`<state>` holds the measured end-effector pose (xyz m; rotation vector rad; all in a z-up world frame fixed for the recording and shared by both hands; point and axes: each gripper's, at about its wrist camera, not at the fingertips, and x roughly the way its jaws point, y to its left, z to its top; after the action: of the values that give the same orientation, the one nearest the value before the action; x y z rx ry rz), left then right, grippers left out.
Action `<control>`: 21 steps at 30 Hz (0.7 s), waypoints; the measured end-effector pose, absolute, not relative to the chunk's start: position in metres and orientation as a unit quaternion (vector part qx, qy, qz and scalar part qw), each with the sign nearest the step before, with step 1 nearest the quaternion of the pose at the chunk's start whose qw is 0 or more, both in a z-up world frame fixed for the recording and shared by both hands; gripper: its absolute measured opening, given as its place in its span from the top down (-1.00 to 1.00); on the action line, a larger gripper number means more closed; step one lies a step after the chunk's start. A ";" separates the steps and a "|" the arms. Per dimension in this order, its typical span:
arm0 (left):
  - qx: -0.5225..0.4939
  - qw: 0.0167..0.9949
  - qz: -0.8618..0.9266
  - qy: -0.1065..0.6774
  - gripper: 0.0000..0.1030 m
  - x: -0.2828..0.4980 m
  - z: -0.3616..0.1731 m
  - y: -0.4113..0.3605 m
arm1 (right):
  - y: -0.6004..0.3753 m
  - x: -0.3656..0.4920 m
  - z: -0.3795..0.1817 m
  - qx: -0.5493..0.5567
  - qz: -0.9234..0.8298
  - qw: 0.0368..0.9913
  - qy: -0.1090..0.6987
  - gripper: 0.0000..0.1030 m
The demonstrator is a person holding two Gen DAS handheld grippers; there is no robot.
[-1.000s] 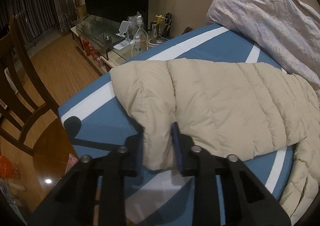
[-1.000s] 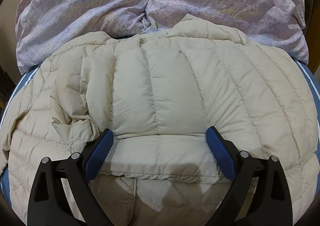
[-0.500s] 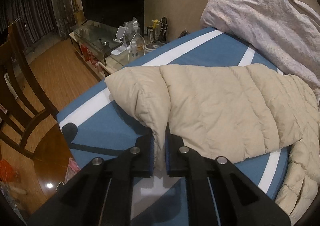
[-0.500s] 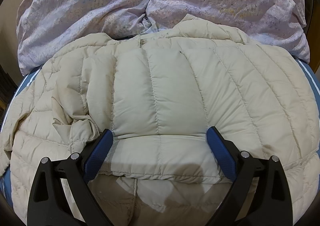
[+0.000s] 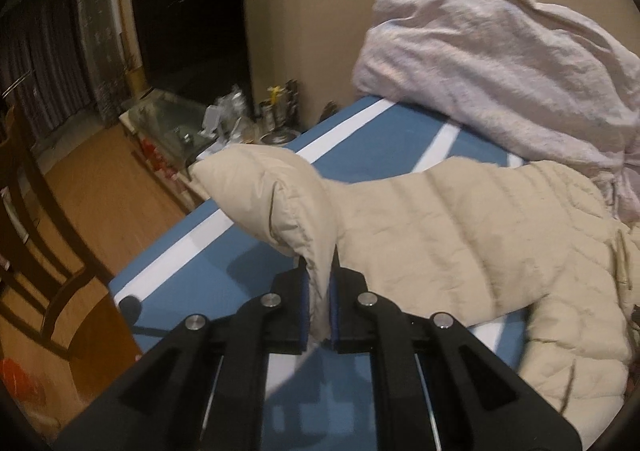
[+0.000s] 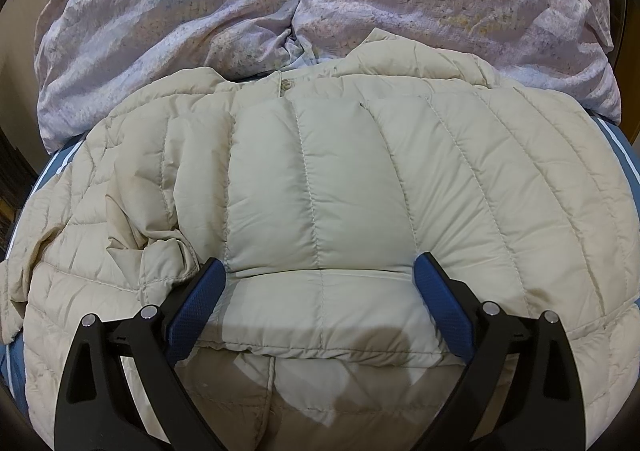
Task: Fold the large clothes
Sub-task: 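Grasp the other sleeve cuff with the left gripper and lift it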
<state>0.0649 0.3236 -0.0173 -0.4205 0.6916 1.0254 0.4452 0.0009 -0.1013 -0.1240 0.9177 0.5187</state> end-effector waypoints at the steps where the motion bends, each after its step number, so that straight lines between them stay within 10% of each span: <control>1: -0.192 0.798 0.472 0.321 0.85 0.070 -0.015 0.321 | 0.002 0.445 -0.101 -0.058 0.248 0.862 0.438 -0.90; 21: -0.162 0.888 0.290 0.317 0.85 0.218 0.018 0.220 | -0.002 0.445 -0.102 -0.038 0.252 0.862 0.438 -0.92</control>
<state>0.2182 0.2200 0.0182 -0.3372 0.6590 0.6018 0.4447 -0.0015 -0.1018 -0.0789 0.9183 0.5285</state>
